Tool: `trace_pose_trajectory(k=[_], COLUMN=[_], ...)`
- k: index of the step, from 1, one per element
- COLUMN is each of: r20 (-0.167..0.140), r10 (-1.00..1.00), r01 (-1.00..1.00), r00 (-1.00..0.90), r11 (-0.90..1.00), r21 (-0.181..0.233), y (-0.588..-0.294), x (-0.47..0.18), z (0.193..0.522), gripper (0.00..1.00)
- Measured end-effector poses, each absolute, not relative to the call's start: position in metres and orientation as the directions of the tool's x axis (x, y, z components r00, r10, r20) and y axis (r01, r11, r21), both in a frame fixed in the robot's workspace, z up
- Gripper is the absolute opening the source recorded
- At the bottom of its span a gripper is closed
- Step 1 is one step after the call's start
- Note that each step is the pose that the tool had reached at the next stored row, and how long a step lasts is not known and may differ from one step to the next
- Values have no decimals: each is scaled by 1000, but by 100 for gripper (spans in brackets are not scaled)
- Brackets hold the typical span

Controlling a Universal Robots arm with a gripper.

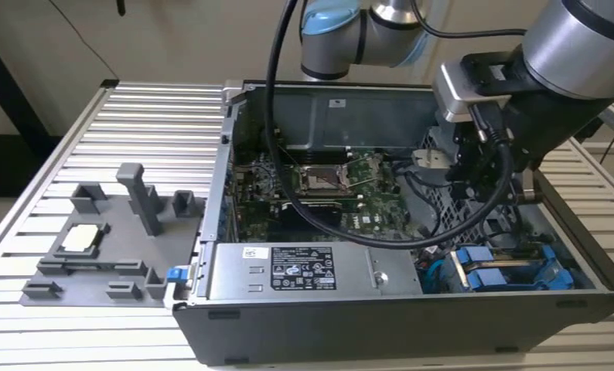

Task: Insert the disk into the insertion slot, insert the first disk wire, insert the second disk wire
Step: 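Insert the first disk wire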

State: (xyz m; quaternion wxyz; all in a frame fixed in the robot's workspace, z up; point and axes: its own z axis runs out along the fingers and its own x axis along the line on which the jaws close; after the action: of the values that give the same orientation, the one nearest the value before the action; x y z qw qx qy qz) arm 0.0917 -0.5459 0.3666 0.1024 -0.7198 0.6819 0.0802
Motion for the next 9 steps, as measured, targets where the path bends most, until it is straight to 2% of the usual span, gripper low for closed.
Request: trace_pose_trajectory(k=[9], r20=[-264], r10=[-962], r01=[-997], r00=[76], r11=[-64], r21=[-51], y=[-545], x=[84], z=[363], gripper=[32])
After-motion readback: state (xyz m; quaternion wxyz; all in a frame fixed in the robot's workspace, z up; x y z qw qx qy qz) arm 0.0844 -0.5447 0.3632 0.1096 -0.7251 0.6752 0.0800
